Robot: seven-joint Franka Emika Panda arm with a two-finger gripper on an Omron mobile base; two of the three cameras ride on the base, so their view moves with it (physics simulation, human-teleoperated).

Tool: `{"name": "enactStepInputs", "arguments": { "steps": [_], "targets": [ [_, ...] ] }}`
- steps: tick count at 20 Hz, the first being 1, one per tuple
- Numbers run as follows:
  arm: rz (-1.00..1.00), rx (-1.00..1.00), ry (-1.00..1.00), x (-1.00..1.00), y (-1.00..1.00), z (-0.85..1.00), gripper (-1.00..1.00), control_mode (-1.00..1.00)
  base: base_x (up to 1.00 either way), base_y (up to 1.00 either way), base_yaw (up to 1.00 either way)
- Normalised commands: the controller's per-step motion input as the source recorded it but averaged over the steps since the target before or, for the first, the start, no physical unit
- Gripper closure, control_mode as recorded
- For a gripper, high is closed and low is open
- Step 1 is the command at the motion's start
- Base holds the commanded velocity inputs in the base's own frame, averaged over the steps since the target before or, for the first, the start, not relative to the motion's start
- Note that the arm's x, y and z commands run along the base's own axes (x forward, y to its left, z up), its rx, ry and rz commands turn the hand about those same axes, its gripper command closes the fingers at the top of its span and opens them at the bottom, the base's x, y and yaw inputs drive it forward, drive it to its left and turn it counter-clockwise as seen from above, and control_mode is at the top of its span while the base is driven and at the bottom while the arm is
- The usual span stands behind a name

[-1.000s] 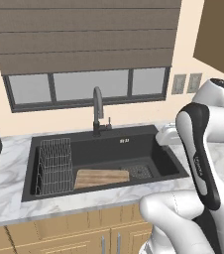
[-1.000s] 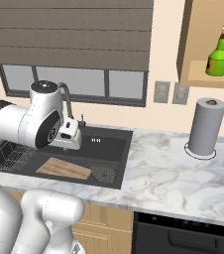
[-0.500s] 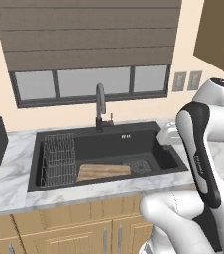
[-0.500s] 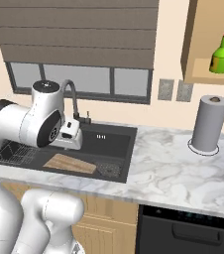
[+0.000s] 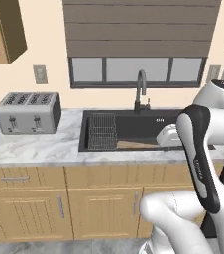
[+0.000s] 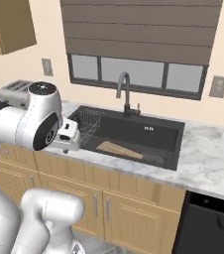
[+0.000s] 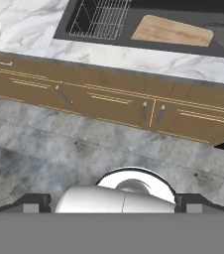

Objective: Move the cutting board and knife to the sink. Then move spray from the cabinet to the counter.

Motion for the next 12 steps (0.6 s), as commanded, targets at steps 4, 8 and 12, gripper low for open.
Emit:
{"name": "enactStepInputs", "arguments": {
  "steps": [4,8,12],
  "targets": [
    [0.0,0.0,0.0,0.0,0.0,0.0,-1.0,1.0,0.0,0.05,0.41],
    [0.0,0.0,0.0,0.0,0.0,0.0,-1.0,1.0,0.08,0.48,0.24],
    [0.0,0.0,0.0,0.0,0.0,0.0,-1.0,1.0,0.73,0.76,0.08]
  ]
}}
